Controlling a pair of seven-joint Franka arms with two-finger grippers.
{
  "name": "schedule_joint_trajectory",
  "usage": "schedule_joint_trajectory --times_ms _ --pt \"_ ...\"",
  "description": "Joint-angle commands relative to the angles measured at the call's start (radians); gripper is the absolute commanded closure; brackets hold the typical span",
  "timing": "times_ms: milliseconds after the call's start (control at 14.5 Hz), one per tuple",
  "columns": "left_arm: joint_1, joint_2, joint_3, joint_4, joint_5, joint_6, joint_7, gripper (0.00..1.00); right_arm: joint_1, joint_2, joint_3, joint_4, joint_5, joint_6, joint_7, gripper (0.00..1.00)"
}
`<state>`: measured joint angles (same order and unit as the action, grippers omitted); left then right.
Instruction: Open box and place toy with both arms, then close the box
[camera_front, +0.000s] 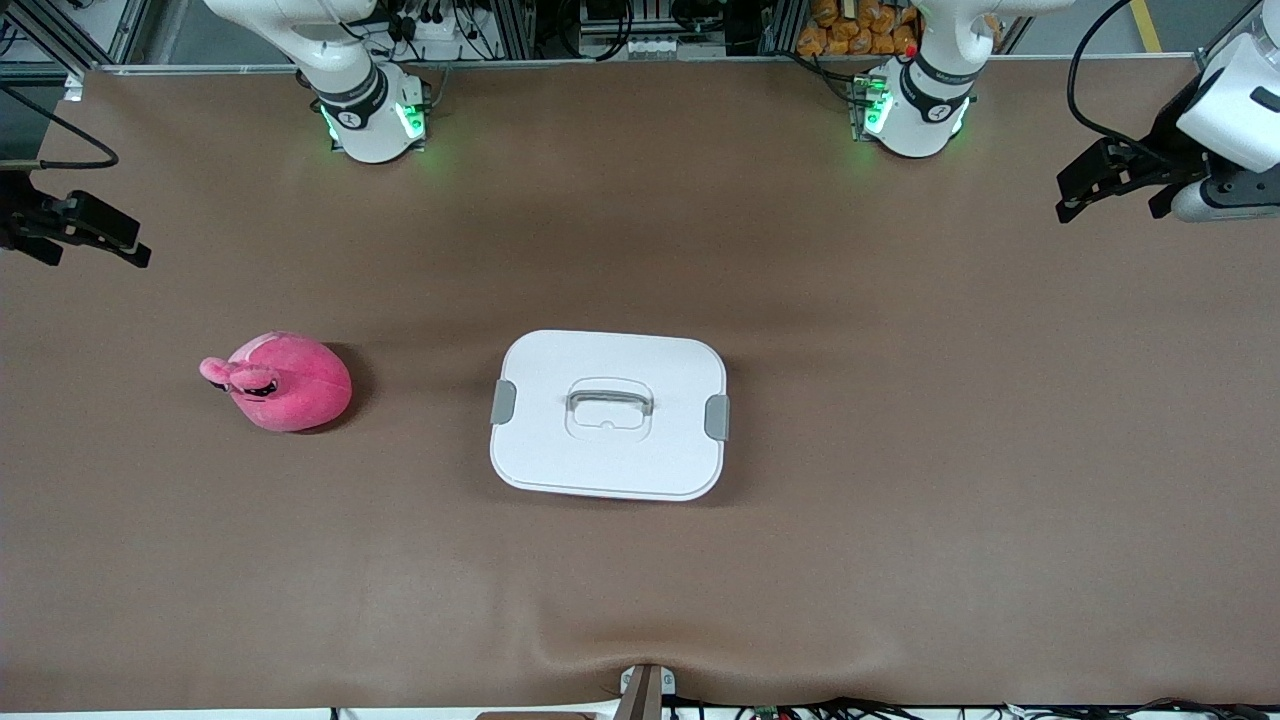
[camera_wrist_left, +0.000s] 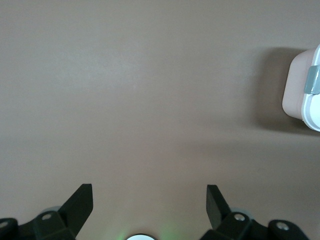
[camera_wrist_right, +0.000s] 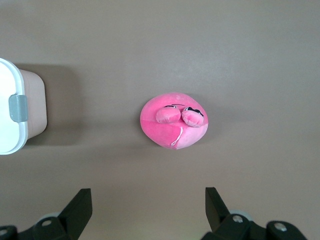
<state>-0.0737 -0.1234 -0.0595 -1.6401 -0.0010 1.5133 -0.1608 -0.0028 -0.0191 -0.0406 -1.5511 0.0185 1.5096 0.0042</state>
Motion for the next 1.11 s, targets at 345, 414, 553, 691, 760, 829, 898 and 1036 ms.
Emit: schedule_joint_trajectory --times_ms 345,414,553,691,760,829,898,1036 --pt "0.000 0.013 0.004 0.022 -0.011 -0.022 0.000 0.00 -0.008 0.059 -0.002 0.022 0.008 -0.008 0.002 0.00" --pt "0.000 0.013 0.004 0.020 -0.011 -0.022 -0.002 0.00 -0.006 0.061 -0.002 0.022 0.008 -0.008 0.002 0.00" --pt "0.000 0.013 0.004 0.019 -0.013 -0.022 -0.003 0.00 -0.009 0.068 -0.002 0.022 0.009 -0.008 0.003 0.00" --pt "0.000 0.016 0.004 0.019 -0.013 -0.021 -0.003 0.00 -0.006 0.108 -0.002 0.022 0.009 -0.008 0.006 0.00" --pt "-0.001 0.018 0.004 0.020 -0.013 -0.021 -0.003 0.00 0.001 0.122 -0.002 0.022 0.005 -0.008 0.007 0.00" --pt "-0.001 0.018 0.004 0.020 -0.013 -0.021 -0.003 0.00 0.003 0.134 -0.002 0.025 0.002 -0.008 0.007 0.00" --pt "-0.003 0.018 0.004 0.020 -0.013 -0.021 -0.003 0.00 0.000 0.134 -0.001 0.034 0.003 -0.008 0.007 0.00" --pt "-0.003 0.021 0.004 0.022 -0.014 -0.021 -0.003 0.00 0.000 0.137 -0.002 0.045 0.003 -0.008 0.007 0.00"
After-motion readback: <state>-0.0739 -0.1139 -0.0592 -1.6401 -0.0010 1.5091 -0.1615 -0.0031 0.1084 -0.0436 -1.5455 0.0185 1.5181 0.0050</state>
